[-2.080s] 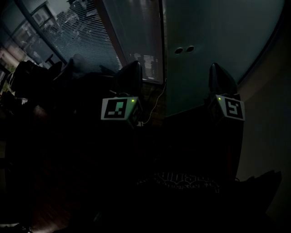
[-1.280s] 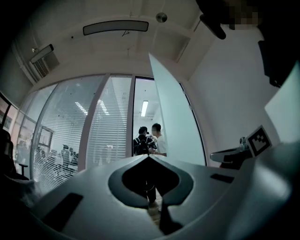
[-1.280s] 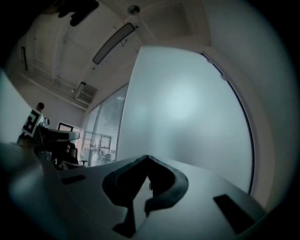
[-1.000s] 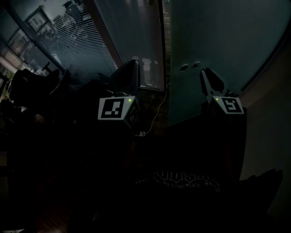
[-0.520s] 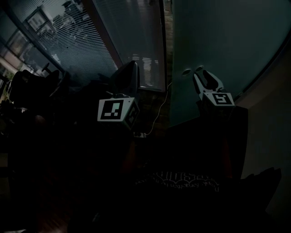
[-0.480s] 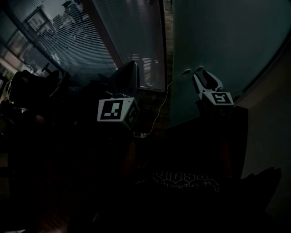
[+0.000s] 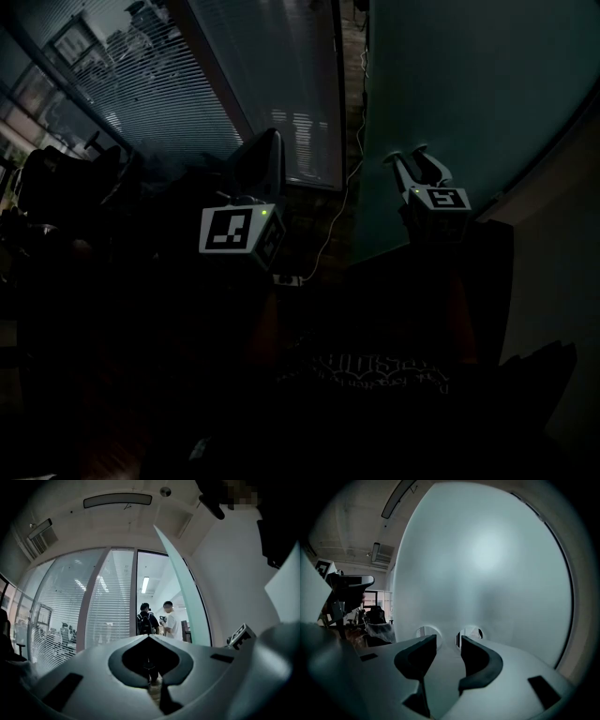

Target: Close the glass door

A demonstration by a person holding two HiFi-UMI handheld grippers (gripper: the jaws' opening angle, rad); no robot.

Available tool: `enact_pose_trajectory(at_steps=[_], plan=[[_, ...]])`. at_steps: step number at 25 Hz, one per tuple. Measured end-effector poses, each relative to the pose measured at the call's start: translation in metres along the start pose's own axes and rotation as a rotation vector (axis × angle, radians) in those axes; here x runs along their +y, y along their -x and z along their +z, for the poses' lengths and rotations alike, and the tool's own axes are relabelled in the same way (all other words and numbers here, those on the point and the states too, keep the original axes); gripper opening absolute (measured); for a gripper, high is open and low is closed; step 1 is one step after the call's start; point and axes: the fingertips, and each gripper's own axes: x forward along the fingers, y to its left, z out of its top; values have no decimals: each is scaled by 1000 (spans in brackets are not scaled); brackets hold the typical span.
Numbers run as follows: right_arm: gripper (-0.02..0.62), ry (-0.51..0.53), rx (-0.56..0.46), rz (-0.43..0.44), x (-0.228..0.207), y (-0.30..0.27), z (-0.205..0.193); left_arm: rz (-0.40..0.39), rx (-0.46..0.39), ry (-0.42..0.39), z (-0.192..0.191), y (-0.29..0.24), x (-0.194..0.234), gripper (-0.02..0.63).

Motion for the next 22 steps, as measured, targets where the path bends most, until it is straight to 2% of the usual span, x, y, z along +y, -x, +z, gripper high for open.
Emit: enact_pose_trajectory(at_steps=[2,3,17,22], plan=[[142,16,-5,-24,-2,1,1,1,1,-2,-1,0,0,-5],[118,22,-9,-35,-3,2,0,2,1,-3,-1,0,-1,-5],[115,-4,-16,-72,-11,9,1,-25,-11,8,0,-5,-6,-5],[115,-12,-10,-91,-19,7,-2,-8,-11,14,-2,-4,-1,-5]])
